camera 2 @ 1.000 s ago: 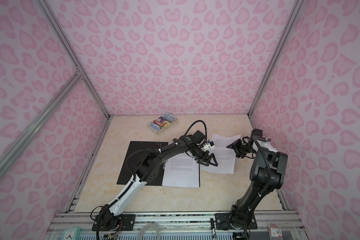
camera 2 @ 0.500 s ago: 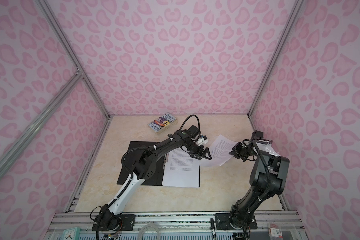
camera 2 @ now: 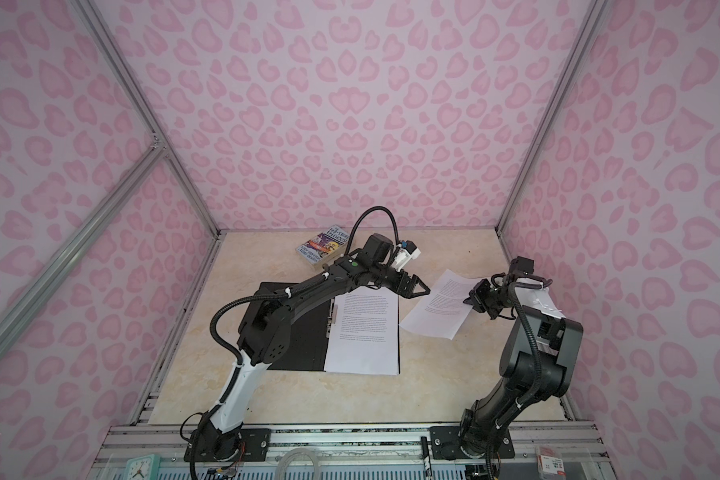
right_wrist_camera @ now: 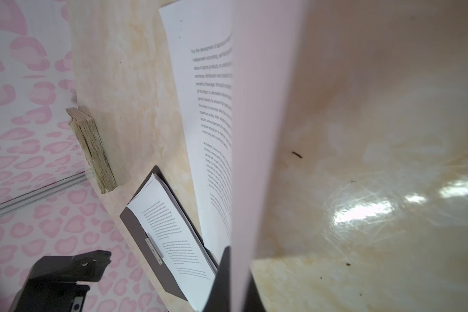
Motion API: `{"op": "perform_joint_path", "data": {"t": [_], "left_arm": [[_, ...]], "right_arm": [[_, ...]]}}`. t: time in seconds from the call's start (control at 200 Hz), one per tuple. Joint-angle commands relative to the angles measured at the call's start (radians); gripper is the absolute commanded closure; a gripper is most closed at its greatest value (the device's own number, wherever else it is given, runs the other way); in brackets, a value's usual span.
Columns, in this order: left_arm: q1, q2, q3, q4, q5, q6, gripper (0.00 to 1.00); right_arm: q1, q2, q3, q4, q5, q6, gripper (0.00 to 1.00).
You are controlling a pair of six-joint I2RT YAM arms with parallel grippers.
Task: Put the files into the folder
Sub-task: 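Lift the loose sheet with the right gripper while left lowers the stack, then lay the loose sheet onto the folder stack with right gripper while left holds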
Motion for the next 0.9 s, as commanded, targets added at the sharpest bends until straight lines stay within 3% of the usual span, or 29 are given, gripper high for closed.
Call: {"op": "perform_joint_path", "data": {"t": [0.0, 0.155, 0.24, 0.4, 0.54, 0.665, 0.735, 0.84, 0.895], "left_arm": [[0.023, -0.437, -0.178, 0.484, -0.069, -0.005, 0.03], [0.041, -0.634, -0.462, 0.606, -0.245, 0.044, 0.03], [0.048, -0.758, -0.614, 0.593, -0.381, 0.063, 0.03], [0.097, -0.968, -0.850, 0.427, -0.633, 0.010, 0.03], [0.212, -1.137, -0.972, 0.158, -0.694, -0.181, 0.03], [0.263, -1.187, -1.011, -0.039, -0.689, -0.238, 0.03], [0.268, -1.180, -1.007, -0.090, -0.661, -0.257, 0.03], [0.269, -1.142, -0.990, -0.121, -0.652, -0.300, 0.03], [0.271, -1.113, -0.975, -0.132, -0.651, -0.316, 0.03]], "right_arm": [[0.019, -0.027, 0.050, -0.027, 0.006, 0.018, 1.00], [0.149, -0.074, 0.243, -0.145, 0.106, -0.014, 1.00], [0.265, -0.084, 0.345, -0.195, 0.162, -0.004, 1.00], [0.568, -0.090, 0.390, -0.160, 0.205, 0.082, 1.00], [0.749, -0.079, 0.394, -0.002, 0.096, 0.211, 1.00], [0.746, -0.123, 0.315, 0.185, -0.007, 0.354, 1.00], [0.709, -0.146, 0.191, 0.305, -0.060, 0.415, 1.00], [0.656, -0.133, 0.005, 0.415, -0.117, 0.427, 1.00], [0.644, -0.103, -0.063, 0.450, -0.113, 0.343, 1.00]]}}
